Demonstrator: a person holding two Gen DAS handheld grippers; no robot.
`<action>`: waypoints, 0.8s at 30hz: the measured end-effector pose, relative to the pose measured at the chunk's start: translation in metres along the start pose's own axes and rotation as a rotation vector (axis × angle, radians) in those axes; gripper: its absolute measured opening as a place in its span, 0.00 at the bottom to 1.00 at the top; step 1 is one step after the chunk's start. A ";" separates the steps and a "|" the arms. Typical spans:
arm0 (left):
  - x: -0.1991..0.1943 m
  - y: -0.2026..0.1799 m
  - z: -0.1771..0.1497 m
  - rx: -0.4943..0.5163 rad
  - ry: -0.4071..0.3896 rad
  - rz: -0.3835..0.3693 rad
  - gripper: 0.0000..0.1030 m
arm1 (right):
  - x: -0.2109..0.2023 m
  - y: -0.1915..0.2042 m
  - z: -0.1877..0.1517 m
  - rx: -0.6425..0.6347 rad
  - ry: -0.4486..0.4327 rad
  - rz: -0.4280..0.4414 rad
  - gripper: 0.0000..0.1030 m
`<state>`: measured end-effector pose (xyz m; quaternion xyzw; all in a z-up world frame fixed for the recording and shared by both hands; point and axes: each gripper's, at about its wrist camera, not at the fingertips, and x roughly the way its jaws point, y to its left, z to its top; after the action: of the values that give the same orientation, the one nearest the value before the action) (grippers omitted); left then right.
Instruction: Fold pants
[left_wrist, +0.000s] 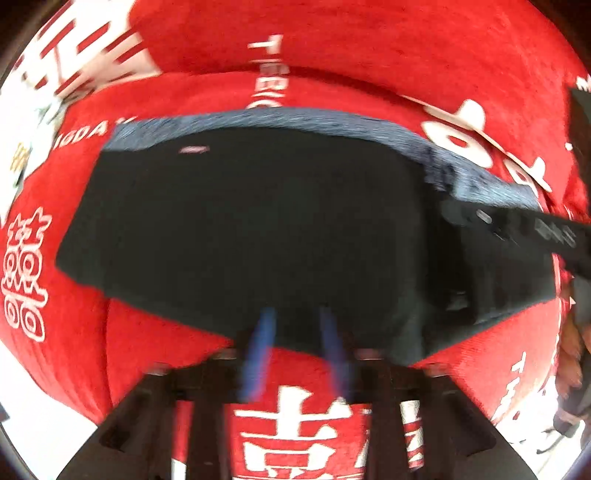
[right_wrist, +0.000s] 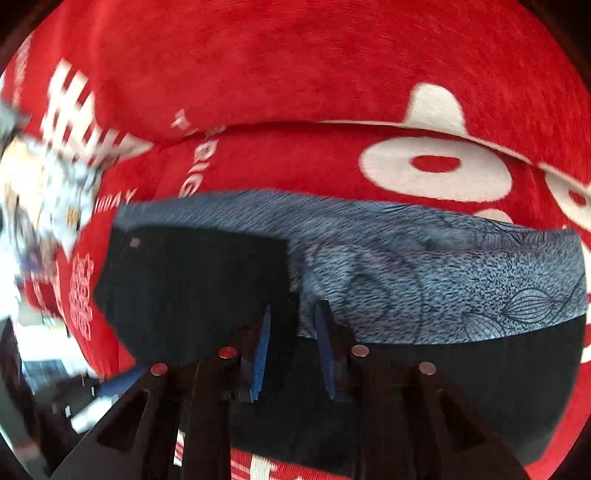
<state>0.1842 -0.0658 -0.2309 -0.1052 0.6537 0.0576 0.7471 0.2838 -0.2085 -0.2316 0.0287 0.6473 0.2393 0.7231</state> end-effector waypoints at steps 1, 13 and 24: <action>-0.002 0.006 -0.001 -0.018 -0.014 0.005 0.66 | -0.004 0.003 -0.004 -0.017 0.013 -0.005 0.28; -0.004 0.051 -0.015 -0.096 0.024 0.039 0.68 | -0.022 0.054 -0.050 -0.165 0.110 -0.186 0.78; -0.003 0.088 -0.022 -0.147 0.050 0.043 0.68 | -0.011 0.087 -0.067 -0.222 0.162 -0.207 0.78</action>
<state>0.1426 0.0147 -0.2383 -0.1471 0.6684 0.1191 0.7194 0.1927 -0.1534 -0.2019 -0.1375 0.6727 0.2349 0.6880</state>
